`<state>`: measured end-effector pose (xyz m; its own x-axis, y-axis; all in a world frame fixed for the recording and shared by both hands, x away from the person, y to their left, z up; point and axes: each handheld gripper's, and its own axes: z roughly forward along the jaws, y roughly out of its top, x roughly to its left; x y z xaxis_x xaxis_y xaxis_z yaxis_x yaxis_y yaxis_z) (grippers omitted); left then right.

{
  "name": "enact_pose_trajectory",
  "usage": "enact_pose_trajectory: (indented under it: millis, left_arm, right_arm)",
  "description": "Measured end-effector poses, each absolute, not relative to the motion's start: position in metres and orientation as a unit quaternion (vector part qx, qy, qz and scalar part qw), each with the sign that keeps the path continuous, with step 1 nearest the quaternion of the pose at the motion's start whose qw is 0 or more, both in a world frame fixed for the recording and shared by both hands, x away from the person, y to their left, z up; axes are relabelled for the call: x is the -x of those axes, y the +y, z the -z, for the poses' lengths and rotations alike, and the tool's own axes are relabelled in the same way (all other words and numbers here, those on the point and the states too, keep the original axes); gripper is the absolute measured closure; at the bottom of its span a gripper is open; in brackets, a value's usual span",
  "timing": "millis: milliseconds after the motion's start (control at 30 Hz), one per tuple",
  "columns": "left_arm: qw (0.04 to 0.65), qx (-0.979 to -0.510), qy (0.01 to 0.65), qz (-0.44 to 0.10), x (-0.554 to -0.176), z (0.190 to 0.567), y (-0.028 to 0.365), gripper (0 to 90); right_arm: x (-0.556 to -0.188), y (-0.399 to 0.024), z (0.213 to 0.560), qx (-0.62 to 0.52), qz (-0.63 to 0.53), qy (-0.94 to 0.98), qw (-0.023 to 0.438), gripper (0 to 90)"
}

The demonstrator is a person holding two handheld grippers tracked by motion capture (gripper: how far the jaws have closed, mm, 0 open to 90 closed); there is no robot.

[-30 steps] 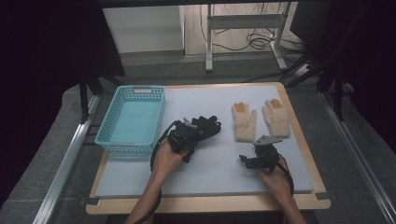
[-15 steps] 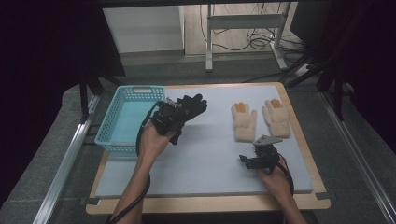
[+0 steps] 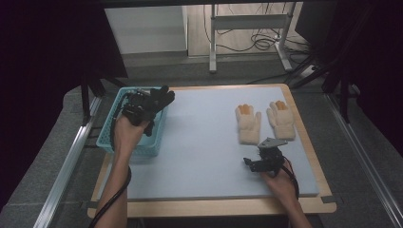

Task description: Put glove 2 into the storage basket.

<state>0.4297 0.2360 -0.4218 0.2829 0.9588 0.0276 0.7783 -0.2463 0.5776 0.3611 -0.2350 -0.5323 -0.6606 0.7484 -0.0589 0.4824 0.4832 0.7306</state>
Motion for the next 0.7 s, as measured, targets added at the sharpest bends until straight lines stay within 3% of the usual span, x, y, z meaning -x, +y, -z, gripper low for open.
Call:
enact_pose_trajectory:
  millis: [300, 700]
  left_arm:
    - [0.194, -0.740, 0.621, -0.172, -0.449, 0.447, 0.285, 55.3]
    - [0.128, -0.721, 0.663, -0.154, -0.473, 0.479, 0.308, 54.2]
  right_arm:
    - [-0.361, -0.235, 0.532, -0.367, -0.353, 0.840, 0.189, 17.8]
    - [-0.361, -0.235, 0.532, -0.367, -0.353, 0.840, 0.188, 17.8]
